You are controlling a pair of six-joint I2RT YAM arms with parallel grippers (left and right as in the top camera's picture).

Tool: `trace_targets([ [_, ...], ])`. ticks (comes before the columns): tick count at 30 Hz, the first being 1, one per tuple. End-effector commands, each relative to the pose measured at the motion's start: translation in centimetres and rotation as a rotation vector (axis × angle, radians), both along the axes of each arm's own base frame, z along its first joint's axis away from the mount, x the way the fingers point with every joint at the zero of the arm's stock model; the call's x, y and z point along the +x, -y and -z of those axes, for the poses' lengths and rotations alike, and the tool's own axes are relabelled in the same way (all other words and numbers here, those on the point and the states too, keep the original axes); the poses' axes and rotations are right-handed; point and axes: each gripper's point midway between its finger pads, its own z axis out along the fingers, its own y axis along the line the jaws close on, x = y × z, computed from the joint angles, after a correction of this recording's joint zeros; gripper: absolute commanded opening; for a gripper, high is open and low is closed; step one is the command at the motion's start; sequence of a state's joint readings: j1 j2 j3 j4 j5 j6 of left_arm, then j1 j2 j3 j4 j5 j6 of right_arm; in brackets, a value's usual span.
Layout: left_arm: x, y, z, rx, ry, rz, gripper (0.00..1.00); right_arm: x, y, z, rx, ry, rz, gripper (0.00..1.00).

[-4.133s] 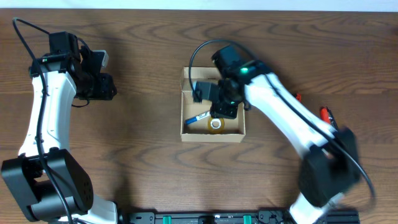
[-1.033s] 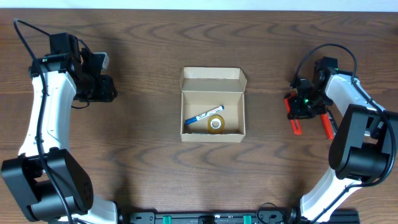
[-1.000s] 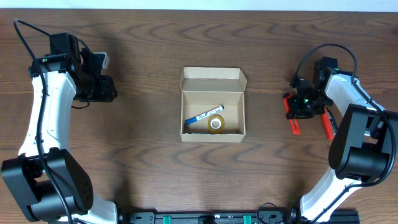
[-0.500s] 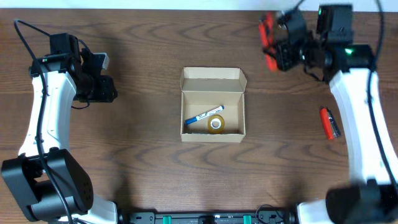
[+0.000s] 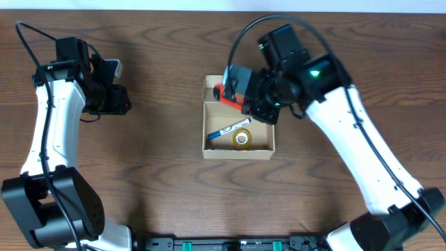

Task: Pack container
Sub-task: 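Carry the red box cutter into the box and release it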

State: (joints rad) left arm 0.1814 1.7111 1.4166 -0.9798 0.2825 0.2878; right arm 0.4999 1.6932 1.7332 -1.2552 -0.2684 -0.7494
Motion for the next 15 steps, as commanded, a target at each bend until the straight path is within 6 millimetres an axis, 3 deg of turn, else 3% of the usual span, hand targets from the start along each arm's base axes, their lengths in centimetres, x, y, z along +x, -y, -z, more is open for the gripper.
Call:
trace_targets([
  [1,-0.1,0.1,-0.2,-0.005,0.005,0.001,0.45,0.0,0.0,2.7,-0.079,-0.017,-0.156,0.01],
  [9,-0.1,0.1,-0.8,-0.001,0.024,0.003,0.45,0.0,-0.5,9.6,-0.155,-0.181,-0.281,0.01],
  [15,-0.1,0.1,-1.2,0.001,0.034,0.004,0.45,0.9,-1.2,13.5,-0.177,-0.223,-0.307,0.01],
])
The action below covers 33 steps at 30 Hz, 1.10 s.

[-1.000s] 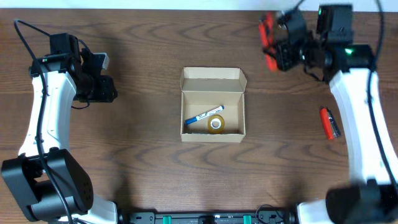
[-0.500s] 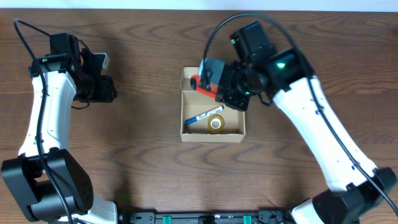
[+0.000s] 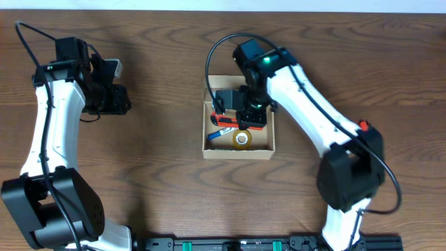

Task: Pack container
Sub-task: 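Carry the red box cutter into the box and release it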

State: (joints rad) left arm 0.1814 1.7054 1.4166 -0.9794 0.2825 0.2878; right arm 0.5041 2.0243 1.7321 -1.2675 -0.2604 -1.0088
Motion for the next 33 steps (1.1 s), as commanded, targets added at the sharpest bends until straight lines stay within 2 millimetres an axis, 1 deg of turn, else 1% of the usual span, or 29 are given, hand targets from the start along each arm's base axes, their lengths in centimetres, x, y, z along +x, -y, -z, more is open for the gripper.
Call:
trace_targets([
  [1,-0.1,0.1,-1.0,0.000,0.028,0.004,0.45,0.0,-0.7,1.7,0.006,-0.016,-0.056,0.01],
  [5,-0.1,0.1,-1.0,0.000,0.028,0.004,0.45,0.7,-1.1,3.4,0.006,-0.019,-0.072,0.01],
  [8,-0.1,0.1,-1.0,0.000,0.028,0.004,0.45,0.6,-1.1,4.4,0.001,-0.032,-0.110,0.01],
  [16,-0.1,0.1,-1.0,0.000,0.027,0.004,0.45,0.4,-1.0,6.1,-0.012,-0.063,-0.119,0.01],
  [18,-0.1,0.1,-1.0,0.000,0.027,0.004,0.45,0.3,-0.9,6.3,-0.017,-0.072,-0.109,0.10],
  [19,-0.1,0.1,-1.0,0.000,0.027,0.004,0.45,0.3,-0.9,6.4,-0.020,-0.074,-0.101,0.15],
  [20,-0.1,0.1,-1.0,0.000,0.027,0.004,0.45,0.4,-0.9,6.4,-0.024,-0.075,-0.088,0.17],
  [25,-0.1,0.1,-1.0,0.000,0.027,0.004,0.45,0.6,-0.6,6.4,-0.045,-0.070,-0.060,0.22],
  [27,-0.1,0.1,-1.0,0.000,0.027,0.004,0.45,0.6,-0.6,6.3,-0.049,-0.067,-0.044,0.26],
  [28,-0.1,0.1,-1.0,0.000,0.027,0.004,0.45,0.6,-0.6,6.0,-0.047,-0.063,-0.040,0.28],
  [29,-0.1,0.1,-1.0,0.000,0.027,0.004,0.45,0.7,-0.6,5.7,-0.044,-0.057,-0.033,0.35],
  [31,-0.1,0.1,-1.0,0.000,0.027,0.004,0.45,0.9,-0.6,4.9,-0.039,-0.035,-0.032,0.36],
  [33,-0.1,0.1,-1.0,0.000,0.027,0.004,0.45,1.2,-0.6,3.8,-0.032,-0.007,-0.025,0.35],
])
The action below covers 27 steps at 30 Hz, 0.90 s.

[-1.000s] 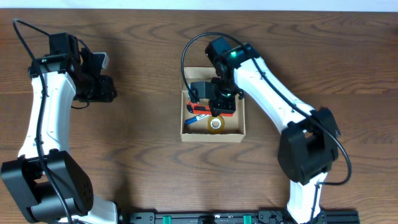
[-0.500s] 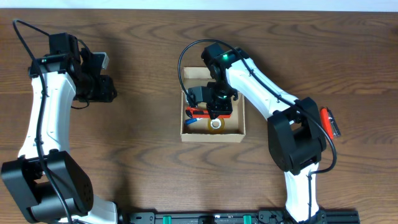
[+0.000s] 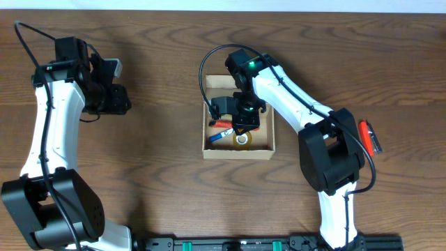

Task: Pack container
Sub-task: 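Carry the red box cutter into the box and release it, then move the right gripper over the second red box cutter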

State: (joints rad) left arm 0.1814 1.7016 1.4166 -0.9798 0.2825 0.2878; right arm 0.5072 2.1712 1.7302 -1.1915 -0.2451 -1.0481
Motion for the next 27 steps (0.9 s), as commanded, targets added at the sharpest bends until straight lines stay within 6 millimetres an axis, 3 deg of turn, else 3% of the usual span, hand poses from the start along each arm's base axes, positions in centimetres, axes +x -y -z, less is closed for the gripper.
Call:
trace_targets([
  [1,-0.1,0.1,-0.8,-0.001,0.023,0.004,0.45,0.2,-0.2,-2.5,0.020,0.056,0.017,0.34],
  [7,-0.1,0.1,-0.8,-0.001,0.023,0.003,0.45,1.1,-0.4,-9.4,0.114,0.212,0.091,0.35],
  [10,-0.1,0.1,-0.8,-0.001,0.023,0.004,0.45,1.6,-0.2,-13.2,0.183,0.263,0.263,0.59],
  [11,-0.1,0.1,-0.8,-0.001,0.023,0.004,0.45,2.0,0.2,-14.3,0.195,0.287,0.333,0.46],
  [12,-0.1,0.1,-0.8,-0.001,0.023,0.004,0.45,2.6,1.0,-15.1,0.182,0.329,0.367,0.25],
  [13,-0.1,0.1,-0.8,-0.001,0.023,0.004,0.45,3.2,2.2,-15.9,0.157,0.375,0.410,0.09],
  [14,-0.1,0.1,-0.8,-0.001,0.023,0.004,0.45,4.0,3.8,-16.9,0.120,0.434,0.486,0.10],
  [18,-0.1,0.1,-0.8,-0.001,0.023,0.004,0.45,5.9,9.7,-22.1,0.086,0.617,0.730,0.92],
  [19,-0.1,0.1,-0.8,-0.001,0.023,0.004,0.45,6.2,11.5,-23.6,0.099,0.653,0.793,0.99],
  [21,-0.1,0.1,-0.8,-0.001,0.023,0.004,0.45,6.5,15.5,-25.8,0.104,0.701,0.931,0.99],
  [23,-0.1,0.1,-0.8,-0.001,0.023,0.003,0.45,6.2,21.5,-26.9,0.048,0.720,1.153,0.99],
  [27,-0.1,0.1,-0.8,-0.001,0.023,0.004,0.45,1.6,32.8,-24.9,-0.174,0.591,1.558,0.99],
])
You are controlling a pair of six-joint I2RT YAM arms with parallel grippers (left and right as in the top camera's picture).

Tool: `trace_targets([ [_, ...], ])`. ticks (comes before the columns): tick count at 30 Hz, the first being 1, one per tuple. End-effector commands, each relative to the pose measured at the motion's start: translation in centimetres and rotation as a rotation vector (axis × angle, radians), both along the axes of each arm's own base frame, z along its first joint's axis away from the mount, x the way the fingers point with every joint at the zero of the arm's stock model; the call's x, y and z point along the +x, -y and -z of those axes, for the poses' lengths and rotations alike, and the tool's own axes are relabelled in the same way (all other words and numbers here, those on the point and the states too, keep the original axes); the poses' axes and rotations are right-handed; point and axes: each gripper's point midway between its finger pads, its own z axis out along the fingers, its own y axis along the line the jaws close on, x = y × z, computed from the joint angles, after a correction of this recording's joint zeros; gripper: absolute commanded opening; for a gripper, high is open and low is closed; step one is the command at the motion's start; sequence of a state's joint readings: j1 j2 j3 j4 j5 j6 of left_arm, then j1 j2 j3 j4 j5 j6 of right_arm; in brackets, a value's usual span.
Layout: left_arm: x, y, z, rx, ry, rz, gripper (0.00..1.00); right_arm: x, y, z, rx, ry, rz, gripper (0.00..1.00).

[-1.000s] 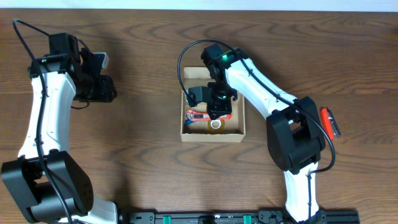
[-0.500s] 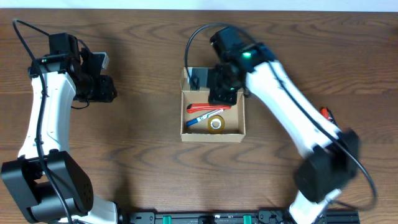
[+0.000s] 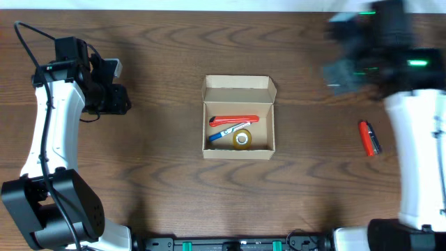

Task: Pack container
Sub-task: 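Move the right gripper over the second red box cutter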

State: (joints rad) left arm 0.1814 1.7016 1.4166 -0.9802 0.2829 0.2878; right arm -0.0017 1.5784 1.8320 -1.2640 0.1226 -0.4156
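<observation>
An open cardboard box (image 3: 237, 84) stands mid-table. In it lie a red cutter (image 3: 234, 120), a blue and white marker (image 3: 226, 130) and a roll of tape (image 3: 242, 139). A red and dark pen-like item (image 3: 369, 137) lies on the table at the right. My right gripper (image 3: 340, 70) is a blur at the upper right, far from the box, its jaws unreadable. My left gripper (image 3: 117, 99) hangs at the far left, dark against the wood, and nothing shows in it.
The box's back flap (image 3: 237, 82) stands up along its far side. The left arm (image 3: 49, 132) runs down the left edge of the table. The right arm (image 3: 418, 139) runs down the right edge.
My right gripper was down inside the box beside the red cutter. It is now out of the box at the upper right, and the cutter lies in the box. The left arm has not moved.
My right gripper held the red cutter over the box's back right corner. Then it was lower, inside the box above the marker and tape, and it stayed there a moment later. Now the cutter rests in the box and the gripper is away.
</observation>
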Motion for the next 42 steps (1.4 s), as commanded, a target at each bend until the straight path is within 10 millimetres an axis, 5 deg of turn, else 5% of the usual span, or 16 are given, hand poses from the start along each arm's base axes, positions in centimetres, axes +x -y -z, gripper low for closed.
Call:
trace_targets([
  [1,-0.1,0.1,-0.8,-0.001,0.023,0.003,0.45,-4.2,9.2,0.6,0.019,-0.068,0.435,0.99],
  [3,-0.1,0.1,-0.8,-0.001,0.023,0.003,0.46,-6.3,11.7,1.3,0.079,-0.107,0.565,0.99],
  [8,-0.1,0.1,-0.8,-0.001,0.023,0.003,0.45,-8.6,13.3,1.6,0.150,-0.139,0.618,0.99],
  [13,-0.1,0.1,-0.8,-0.001,0.022,0.003,0.45,-7.7,12.9,3.9,0.148,-0.173,0.526,0.99],
  [23,0.4,0.1,-1.0,-0.003,0.040,-0.007,0.44,-8.4,11.6,14.8,0.143,-0.357,0.306,0.99],
  [42,0.6,0.4,-1.2,-0.024,0.051,-0.014,0.44,-5.2,13.2,23.9,0.165,-0.470,0.284,0.99],
])
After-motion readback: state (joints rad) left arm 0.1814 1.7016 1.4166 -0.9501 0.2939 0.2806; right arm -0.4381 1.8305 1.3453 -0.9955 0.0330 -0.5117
